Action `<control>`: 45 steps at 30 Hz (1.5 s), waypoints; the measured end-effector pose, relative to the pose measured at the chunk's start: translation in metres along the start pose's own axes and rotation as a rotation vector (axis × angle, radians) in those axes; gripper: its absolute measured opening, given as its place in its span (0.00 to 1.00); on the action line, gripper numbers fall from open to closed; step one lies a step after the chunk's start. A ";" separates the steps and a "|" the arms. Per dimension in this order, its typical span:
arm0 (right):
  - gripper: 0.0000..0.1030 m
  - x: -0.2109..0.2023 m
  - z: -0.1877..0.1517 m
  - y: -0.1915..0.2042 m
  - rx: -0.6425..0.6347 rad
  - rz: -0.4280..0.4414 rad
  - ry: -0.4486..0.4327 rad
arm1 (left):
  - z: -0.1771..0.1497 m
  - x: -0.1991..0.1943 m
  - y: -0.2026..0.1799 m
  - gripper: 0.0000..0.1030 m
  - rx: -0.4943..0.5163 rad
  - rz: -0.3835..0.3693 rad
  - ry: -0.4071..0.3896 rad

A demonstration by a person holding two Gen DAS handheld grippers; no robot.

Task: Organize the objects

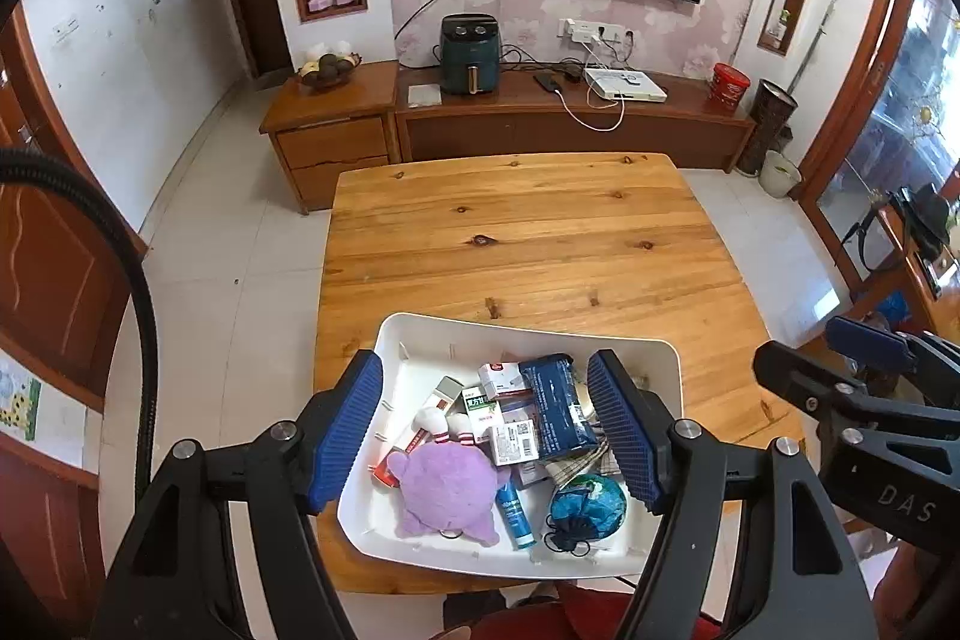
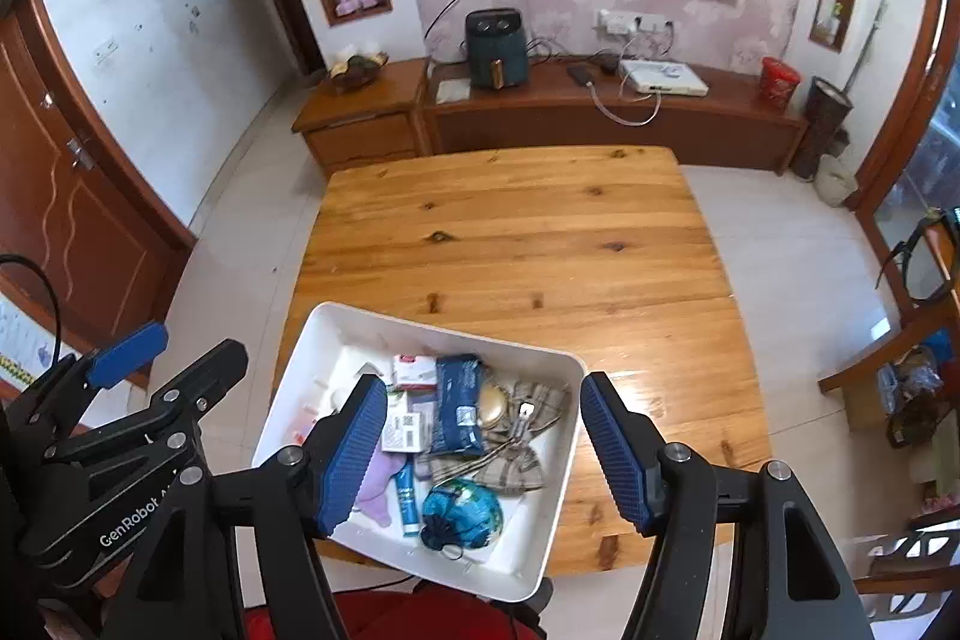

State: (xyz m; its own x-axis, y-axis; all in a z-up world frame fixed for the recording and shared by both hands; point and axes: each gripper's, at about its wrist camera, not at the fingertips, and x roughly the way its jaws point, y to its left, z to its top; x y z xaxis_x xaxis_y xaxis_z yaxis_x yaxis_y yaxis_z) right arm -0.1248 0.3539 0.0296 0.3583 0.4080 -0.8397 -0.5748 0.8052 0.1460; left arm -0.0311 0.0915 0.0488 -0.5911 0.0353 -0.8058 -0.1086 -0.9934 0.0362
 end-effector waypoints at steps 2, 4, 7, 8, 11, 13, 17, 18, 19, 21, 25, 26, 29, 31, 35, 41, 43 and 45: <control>0.66 -0.003 -0.001 -0.002 0.003 -0.013 -0.014 | -0.001 -0.002 -0.002 0.72 -0.011 -0.003 0.001; 0.66 -0.005 -0.002 -0.003 0.007 -0.013 -0.018 | -0.003 -0.003 -0.006 0.72 -0.011 0.002 0.000; 0.66 -0.008 -0.003 -0.007 0.014 -0.017 -0.032 | -0.005 -0.004 -0.009 0.72 -0.014 0.005 0.005; 0.66 -0.008 -0.004 -0.008 0.016 -0.017 -0.032 | -0.006 -0.005 -0.010 0.72 -0.017 0.005 0.006; 0.66 -0.008 -0.006 -0.014 0.030 -0.015 -0.033 | -0.007 -0.005 -0.012 0.72 -0.026 0.014 0.013; 0.66 -0.008 -0.007 -0.015 0.032 -0.012 -0.031 | -0.008 -0.005 -0.014 0.72 -0.029 0.019 0.020; 0.66 -0.007 -0.008 -0.015 0.029 -0.009 -0.027 | -0.012 -0.006 -0.017 0.72 -0.029 0.028 0.027; 0.66 -0.006 -0.008 -0.014 0.027 -0.010 -0.026 | -0.012 -0.007 -0.016 0.72 -0.031 0.031 0.026; 0.66 -0.006 -0.008 -0.013 0.024 -0.012 -0.025 | -0.013 -0.008 -0.016 0.72 -0.032 0.032 0.026; 0.66 -0.006 -0.009 -0.011 0.016 -0.012 -0.024 | -0.015 -0.008 -0.014 0.72 -0.041 0.038 0.031; 0.66 -0.005 -0.010 -0.008 0.011 -0.019 -0.021 | -0.019 -0.006 -0.010 0.72 -0.060 0.048 0.050; 0.66 -0.004 -0.010 -0.008 0.013 -0.020 -0.018 | -0.020 -0.005 -0.010 0.72 -0.061 0.051 0.054; 0.66 -0.002 -0.011 -0.009 0.018 -0.029 -0.011 | -0.022 -0.006 -0.008 0.72 -0.064 0.061 0.059; 0.66 -0.002 -0.012 -0.009 0.016 -0.033 -0.010 | -0.023 -0.006 -0.008 0.72 -0.060 0.077 0.063; 0.66 -0.002 -0.013 -0.006 0.006 -0.040 -0.009 | -0.024 -0.006 -0.009 0.72 -0.052 0.074 0.070; 0.66 -0.001 -0.013 -0.003 0.003 -0.050 -0.008 | -0.026 -0.007 -0.008 0.72 -0.053 0.076 0.072; 0.66 -0.001 -0.013 -0.003 0.002 -0.052 -0.009 | -0.026 -0.007 -0.008 0.72 -0.055 0.075 0.073; 0.66 -0.001 -0.015 -0.003 0.006 -0.055 -0.010 | -0.026 -0.007 -0.008 0.72 -0.055 0.075 0.072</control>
State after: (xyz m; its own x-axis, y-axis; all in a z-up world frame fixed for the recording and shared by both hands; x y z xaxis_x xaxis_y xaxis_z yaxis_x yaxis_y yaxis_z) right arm -0.1341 0.3447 0.0222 0.3962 0.3673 -0.8415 -0.5495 0.8291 0.1032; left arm -0.0053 0.0961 0.0390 -0.5367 -0.0449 -0.8426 -0.0216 -0.9975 0.0670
